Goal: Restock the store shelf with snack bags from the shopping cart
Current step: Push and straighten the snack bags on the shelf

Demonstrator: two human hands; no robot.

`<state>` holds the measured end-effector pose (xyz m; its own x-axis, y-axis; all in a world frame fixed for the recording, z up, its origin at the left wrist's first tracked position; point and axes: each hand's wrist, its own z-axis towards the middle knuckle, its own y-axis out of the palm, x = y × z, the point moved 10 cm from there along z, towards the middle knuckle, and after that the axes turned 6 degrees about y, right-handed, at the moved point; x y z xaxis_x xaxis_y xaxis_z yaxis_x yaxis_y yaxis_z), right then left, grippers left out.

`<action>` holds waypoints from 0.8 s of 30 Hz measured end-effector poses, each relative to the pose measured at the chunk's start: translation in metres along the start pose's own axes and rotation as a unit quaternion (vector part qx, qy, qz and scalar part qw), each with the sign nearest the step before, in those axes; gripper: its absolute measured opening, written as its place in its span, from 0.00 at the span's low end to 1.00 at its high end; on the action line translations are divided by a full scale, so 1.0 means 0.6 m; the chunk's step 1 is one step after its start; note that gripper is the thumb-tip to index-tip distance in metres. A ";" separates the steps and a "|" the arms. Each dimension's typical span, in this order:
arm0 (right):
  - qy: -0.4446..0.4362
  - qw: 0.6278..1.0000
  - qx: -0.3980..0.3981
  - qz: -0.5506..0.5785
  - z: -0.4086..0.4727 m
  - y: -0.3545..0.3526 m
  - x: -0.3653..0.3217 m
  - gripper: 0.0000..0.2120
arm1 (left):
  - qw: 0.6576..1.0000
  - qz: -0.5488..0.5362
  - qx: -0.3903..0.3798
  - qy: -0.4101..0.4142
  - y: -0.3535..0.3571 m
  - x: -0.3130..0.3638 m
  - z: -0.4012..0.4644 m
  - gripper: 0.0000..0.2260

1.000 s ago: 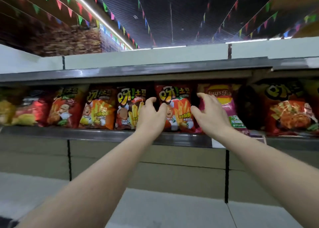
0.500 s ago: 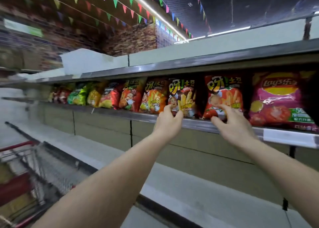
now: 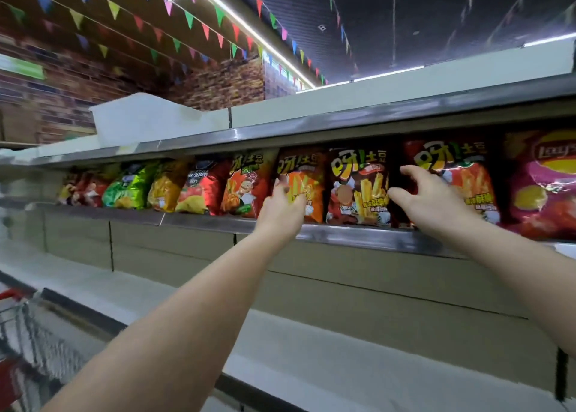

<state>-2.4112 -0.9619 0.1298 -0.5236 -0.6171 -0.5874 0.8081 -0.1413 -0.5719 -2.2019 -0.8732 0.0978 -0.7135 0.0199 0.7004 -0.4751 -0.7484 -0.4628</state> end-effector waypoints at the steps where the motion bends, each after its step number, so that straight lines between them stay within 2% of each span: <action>1: 0.013 1.000 0.011 0.005 0.012 0.011 -0.003 0.25 | 1.000 0.002 -0.003 0.001 -0.005 -0.016 0.019 0.24; 7: 0.130 0.988 0.065 0.047 0.082 0.077 -0.001 0.25 | 0.999 -0.038 -0.016 0.032 -0.023 -0.075 0.157 0.24; 12: 0.192 0.974 0.109 0.057 0.119 0.085 0.011 0.28 | 0.997 -0.074 -0.034 0.015 0.013 -0.092 0.256 0.26; 16: 0.228 0.966 0.112 0.057 0.133 0.093 0.020 0.28 | 0.991 -0.110 -0.073 -0.024 0.054 -0.106 0.284 0.29; 21: 0.236 0.966 0.103 0.022 0.139 0.128 0.007 0.23 | 0.978 -0.164 -0.124 -0.022 0.094 -0.108 0.275 0.34; 24: 0.230 0.966 0.081 -0.091 0.139 0.116 0.003 0.25 | 0.992 -0.078 -0.102 0.008 0.072 -0.105 0.275 0.33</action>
<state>-2.3333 -1.0375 0.1367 -0.6952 -0.1663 -0.6993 0.7037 -0.3562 -0.6148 -2.0924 -1.0165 0.1233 -0.6303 0.1379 0.7640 -0.6741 -0.5853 -0.4505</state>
